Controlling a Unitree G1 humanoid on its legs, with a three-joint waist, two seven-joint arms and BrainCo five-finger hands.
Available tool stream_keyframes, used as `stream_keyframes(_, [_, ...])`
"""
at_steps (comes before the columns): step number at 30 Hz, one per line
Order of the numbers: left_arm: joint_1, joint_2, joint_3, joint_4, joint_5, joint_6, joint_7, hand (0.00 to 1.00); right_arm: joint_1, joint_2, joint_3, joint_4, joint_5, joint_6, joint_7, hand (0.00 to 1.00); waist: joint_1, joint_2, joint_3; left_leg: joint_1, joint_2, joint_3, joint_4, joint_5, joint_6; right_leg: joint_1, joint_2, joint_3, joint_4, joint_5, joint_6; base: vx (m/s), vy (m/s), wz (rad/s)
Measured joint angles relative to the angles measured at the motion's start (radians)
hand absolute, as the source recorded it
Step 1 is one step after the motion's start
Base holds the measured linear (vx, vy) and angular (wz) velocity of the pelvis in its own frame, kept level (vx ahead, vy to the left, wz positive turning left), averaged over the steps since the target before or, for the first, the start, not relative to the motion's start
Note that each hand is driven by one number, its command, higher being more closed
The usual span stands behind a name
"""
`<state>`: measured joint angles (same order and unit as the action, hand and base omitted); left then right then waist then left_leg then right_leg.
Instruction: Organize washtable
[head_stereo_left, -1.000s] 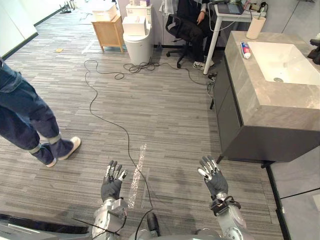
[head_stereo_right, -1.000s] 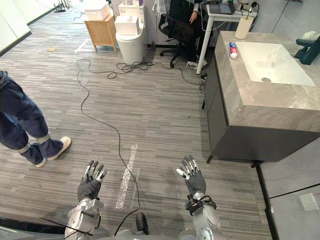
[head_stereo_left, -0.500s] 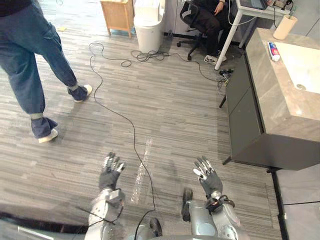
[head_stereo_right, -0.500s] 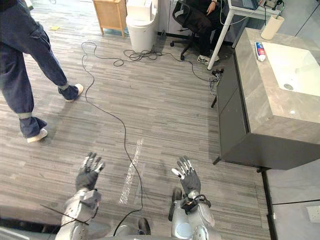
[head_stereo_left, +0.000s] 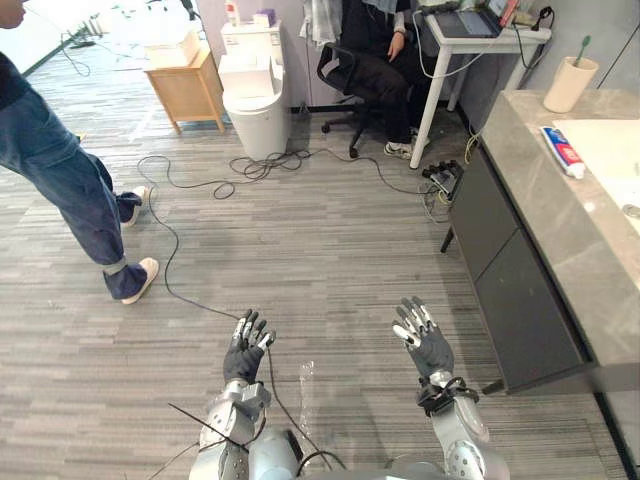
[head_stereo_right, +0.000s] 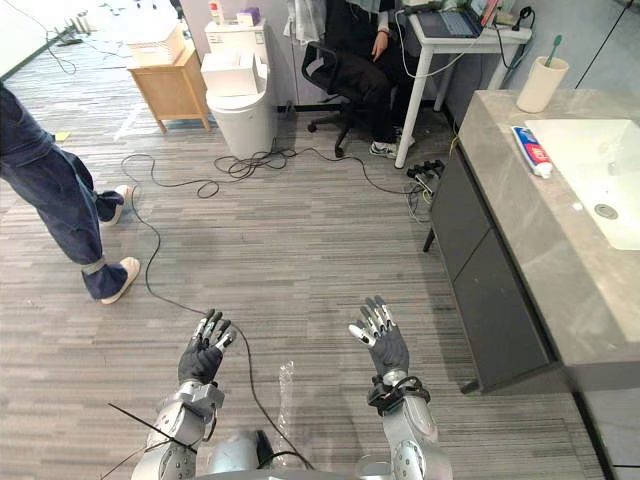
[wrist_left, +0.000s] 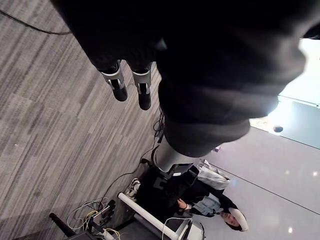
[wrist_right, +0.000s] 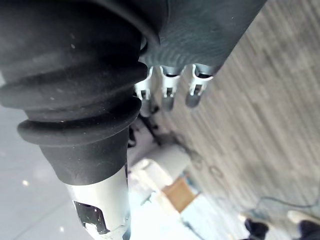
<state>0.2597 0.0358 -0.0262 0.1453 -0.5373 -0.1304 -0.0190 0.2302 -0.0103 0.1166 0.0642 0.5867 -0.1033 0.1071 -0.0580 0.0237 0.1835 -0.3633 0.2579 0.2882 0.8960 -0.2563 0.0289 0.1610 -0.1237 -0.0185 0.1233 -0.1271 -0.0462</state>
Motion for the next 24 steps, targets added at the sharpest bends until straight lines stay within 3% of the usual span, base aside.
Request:
stream_keyframes(1, [0.009,-0.006,0.004,-0.01,0.0,0.0,0.0,0.0,-0.001,0.0,0.001,-0.001,0.002,-0.003,0.001,0.0,0.01,0.005,0.0,-0.005,-0.045,-0.077,-0.251,0.04,-0.06,0.002,-0.042,0.022,0.022,-0.029,0.047,0.56,0.572,-1.0])
stream_keyframes(2, [0.017,-0.019,0.011,-0.017,0.0,0.0,0.0,0.0,0.005,-0.002,0.001,-0.002,0.001,-0.003,0.002,0.0,0.015,0.019,-0.003,0.025,-0.067,-0.149,-0.437,0.075,-0.107,0.005,-0.053,0.029,0.032,-0.057,0.088,0.47,0.562,-1.02])
stream_keyframes(3, [0.021,-0.027,0.041,-0.002,0.0,0.0,0.006,0.0,0.002,0.01,0.01,0.036,0.001,0.008,-0.001,0.0,0.008,-0.012,0.011,0.099,-0.09,-0.136,-0.539,0.197,-0.18,0.046,-0.08,0.08,0.052,-0.135,0.19,0.45,0.463,-0.63])
stream_keyframes(5, [0.024,-0.024,0.051,-0.028,0.0,-0.004,0.011,0.0,0.039,0.011,0.03,0.02,-0.001,0.015,0.006,0.0,0.001,-0.011,0.011,0.08,-0.063,-0.167,-0.438,0.193,-0.228,0.011,0.019,0.119,0.11,-0.144,0.17,0.41,0.281,-0.57])
stream_keyframes(6, [0.04,-0.024,0.069,-0.058,0.0,-0.016,0.011,0.0,0.037,0.027,0.043,0.018,-0.008,0.013,0.006,0.0,0.014,-0.019,0.027,-0.041,-0.068,-0.279,-0.179,0.165,-0.216,-0.004,0.057,0.122,0.139,-0.116,0.098,0.29,0.148,-1.25])
stream_keyframes(7, [0.065,-0.034,0.062,-0.061,0.0,-0.021,0.011,0.0,0.04,0.026,0.039,0.019,-0.012,0.009,0.007,0.0,0.019,-0.032,0.005,-0.059,-0.089,-0.382,-0.263,0.112,-0.205,-0.003,0.04,0.199,0.137,-0.129,0.094,0.26,0.164,-1.53])
stream_keyframes(8, [0.074,-0.035,0.053,-0.065,0.0,-0.022,0.01,0.0,0.039,0.025,0.038,0.016,-0.017,0.008,0.007,0.0,0.02,-0.02,-0.002,-0.044,-0.087,-0.417,-0.359,0.116,-0.204,-0.001,0.037,0.247,0.128,-0.156,0.064,0.25,0.327,-1.88])
stream_keyframes(9, [0.095,-0.033,0.047,-0.078,0.0,-0.025,0.003,0.0,0.028,0.016,0.038,0.022,-0.023,0.002,0.008,0.0,0.02,-0.006,-0.007,-0.044,-0.08,-0.431,-0.373,0.134,-0.238,0.007,0.022,0.328,0.125,-0.246,0.059,0.25,0.41,-1.84])
stream_keyframes(10, [0.088,-0.019,0.045,-0.06,0.0,-0.018,0.001,0.0,0.015,0.026,0.039,0.055,-0.028,0.004,0.007,0.0,0.003,-0.047,-0.007,-0.05,-0.093,-0.37,-0.284,0.045,-0.221,-0.001,-0.02,0.38,0.14,-0.255,0.075,0.27,0.49,-1.68])
stream_keyframes(13, [0.062,-0.013,0.036,-0.071,0.0,-0.016,-0.002,0.0,0.059,0.022,0.041,0.058,-0.039,0.006,0.009,0.0,-0.013,-0.086,-0.041,-0.036,-0.099,-0.265,-0.266,-0.014,-0.173,-0.121,-0.038,0.44,0.296,-0.15,0.062,0.24,0.369,-1.0])
stream_keyframes(15, [0.049,-0.008,0.02,-0.071,0.0,-0.017,-0.002,0.0,0.055,0.026,0.045,0.059,-0.039,0.013,0.009,0.0,-0.011,-0.093,-0.045,0.035,-0.107,-0.18,-0.312,-0.034,-0.136,-0.225,-0.053,0.423,0.433,0.005,0.086,0.23,0.36,-0.89])
stream_keyframes(17, [0.05,0.001,0.01,-0.072,0.002,-0.016,-0.002,0.0,0.053,0.028,0.051,0.059,-0.032,0.019,0.026,0.0,-0.013,-0.086,-0.046,0.11,-0.119,-0.124,-0.36,-0.036,-0.101,-0.256,-0.084,0.37,0.468,0.133,0.107,0.2,0.354,-0.74])
stream_keyframes(18, [0.052,0.007,-0.005,-0.074,0.002,-0.016,-0.002,0.0,0.053,0.036,0.061,0.061,-0.026,0.022,0.034,0.0,-0.011,-0.076,-0.046,0.17,-0.121,-0.072,-0.401,-0.038,-0.069,-0.27,-0.127,0.272,0.483,0.211,0.086,0.18,0.299,-0.9])
stream_keyframes(20, [0.055,0.03,-0.001,-0.08,0.001,-0.014,-0.002,0.0,0.055,0.049,0.096,0.074,-0.026,0.029,0.051,0.0,-0.009,-0.071,-0.054,0.24,-0.122,-0.016,-0.45,-0.049,-0.029,-0.32,-0.149,0.089,0.609,0.178,0.062,0.18,0.213,-0.76])
stream_keyframes(22, [0.056,0.049,-0.002,-0.081,0.002,-0.009,-0.002,0.0,0.071,0.057,0.112,0.073,-0.028,0.037,0.075,0.0,-0.011,-0.068,-0.059,0.316,-0.132,0.025,-0.505,-0.065,0.0,-0.365,-0.094,-0.08,0.774,0.036,0.051,0.19,0.153,-0.51])
stream_keyframes(24, [0.056,0.041,-0.013,-0.08,0.01,-0.006,-0.003,0.0,0.082,0.052,0.091,0.074,-0.029,0.04,0.074,0.0,-0.014,-0.054,-0.055,0.36,-0.137,0.062,-0.537,-0.068,0.003,-0.4,-0.07,-0.182,0.807,-0.057,0.049,0.21,0.107,-0.41])
